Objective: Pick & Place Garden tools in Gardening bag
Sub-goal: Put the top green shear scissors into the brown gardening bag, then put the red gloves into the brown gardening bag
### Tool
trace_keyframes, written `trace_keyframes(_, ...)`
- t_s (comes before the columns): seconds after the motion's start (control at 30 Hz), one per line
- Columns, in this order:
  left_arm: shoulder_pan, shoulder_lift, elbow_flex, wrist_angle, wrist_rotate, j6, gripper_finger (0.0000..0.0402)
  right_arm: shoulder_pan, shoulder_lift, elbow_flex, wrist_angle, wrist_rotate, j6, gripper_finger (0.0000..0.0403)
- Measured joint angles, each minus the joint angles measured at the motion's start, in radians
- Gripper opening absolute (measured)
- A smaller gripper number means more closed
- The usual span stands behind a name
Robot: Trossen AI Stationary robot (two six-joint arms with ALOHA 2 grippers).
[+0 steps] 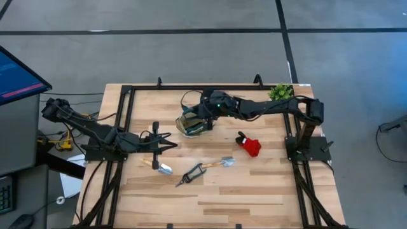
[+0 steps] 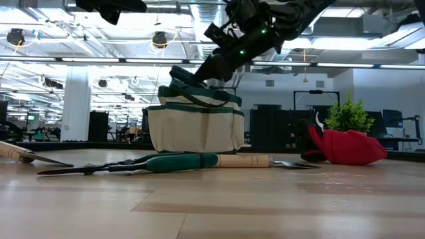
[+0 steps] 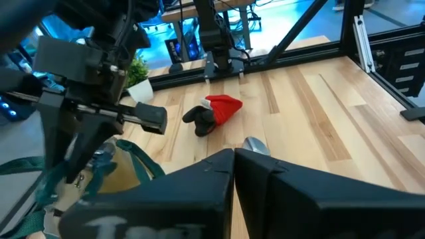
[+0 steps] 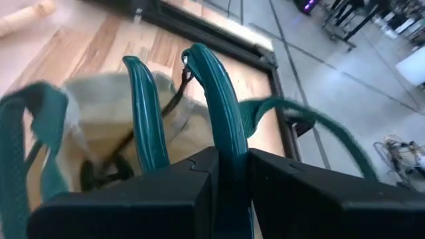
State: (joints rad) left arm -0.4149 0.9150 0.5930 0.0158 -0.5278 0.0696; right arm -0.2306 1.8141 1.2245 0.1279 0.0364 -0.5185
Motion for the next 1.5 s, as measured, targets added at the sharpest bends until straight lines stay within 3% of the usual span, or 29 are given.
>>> trace_keyframes(0.97, 0.000, 0.000, 0.000, 0.000, -0.003, 0.000, 0.0003, -0.008, 0.041, -0.001, -0.082, -0.014, 0.022, 0.0051)
trace_keyframes(1.3, 0.000, 0.000, 0.000, 0.000, -0.003, 0.000, 0.0003, -0.008, 0.039, -0.001, -0.064, -0.007, 0.019, 0.0224)
trace_keyframes(1.5, 0.000, 0.000, 0.000, 0.000, -0.003, 0.000, 0.0003, 0.014, -0.014, 0.045, -0.118, 0.024, 0.011, 0.0233)
